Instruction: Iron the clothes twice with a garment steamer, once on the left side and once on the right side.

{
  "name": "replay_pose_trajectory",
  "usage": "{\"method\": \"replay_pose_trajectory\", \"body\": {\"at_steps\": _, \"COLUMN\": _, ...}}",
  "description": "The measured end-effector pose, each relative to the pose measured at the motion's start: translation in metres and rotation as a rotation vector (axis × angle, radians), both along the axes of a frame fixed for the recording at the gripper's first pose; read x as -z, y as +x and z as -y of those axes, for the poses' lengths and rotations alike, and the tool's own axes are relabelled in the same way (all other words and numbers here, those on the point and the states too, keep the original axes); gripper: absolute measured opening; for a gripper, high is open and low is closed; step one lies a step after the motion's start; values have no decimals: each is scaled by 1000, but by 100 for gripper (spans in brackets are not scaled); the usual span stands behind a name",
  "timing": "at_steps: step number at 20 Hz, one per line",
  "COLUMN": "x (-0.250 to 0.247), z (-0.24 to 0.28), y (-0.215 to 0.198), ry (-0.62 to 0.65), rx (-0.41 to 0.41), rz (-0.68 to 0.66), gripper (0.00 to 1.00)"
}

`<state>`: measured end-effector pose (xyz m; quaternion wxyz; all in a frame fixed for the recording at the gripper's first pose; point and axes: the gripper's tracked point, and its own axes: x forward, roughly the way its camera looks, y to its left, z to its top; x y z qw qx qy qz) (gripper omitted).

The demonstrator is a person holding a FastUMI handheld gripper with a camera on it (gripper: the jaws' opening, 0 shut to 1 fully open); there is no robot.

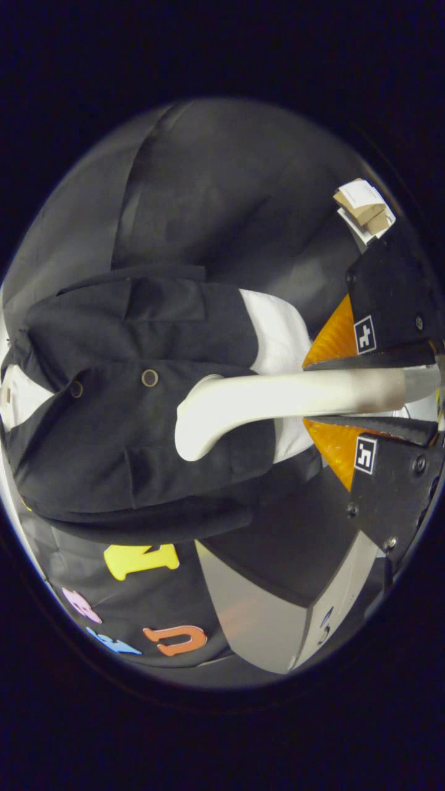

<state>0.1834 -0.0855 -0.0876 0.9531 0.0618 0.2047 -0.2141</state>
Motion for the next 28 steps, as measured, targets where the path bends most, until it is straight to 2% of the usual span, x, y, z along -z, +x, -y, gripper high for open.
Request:
{"method": "replay_pose_trajectory", "body": {"at_steps": 10, "x": 60, "z": 5, "y": 5, "ry": 19, "rx": -1, "rz": -87, "gripper": 35}}
{"method": "replay_pose_trajectory", "body": {"at_steps": 14, "x": 65, "z": 2, "y": -2, "ry": 43, "rx": -6, "rz": -99, "gripper": 35}}
{"method": "replay_pose_trajectory", "body": {"at_steps": 18, "x": 26, "z": 6, "y": -16, "ry": 54, "rx": -12, "rz": -30, "gripper": 35}}
{"method": "replay_pose_trajectory", "body": {"at_steps": 23, "x": -54, "z": 16, "y": -39, "ry": 82, "rx": -21, "rz": 105, "gripper": 35}}
{"method": "replay_pose_trajectory", "body": {"at_steps": 28, "x": -153, "z": 34, "y": -60, "ry": 37, "rx": -36, "rz": 291, "gripper": 35}}
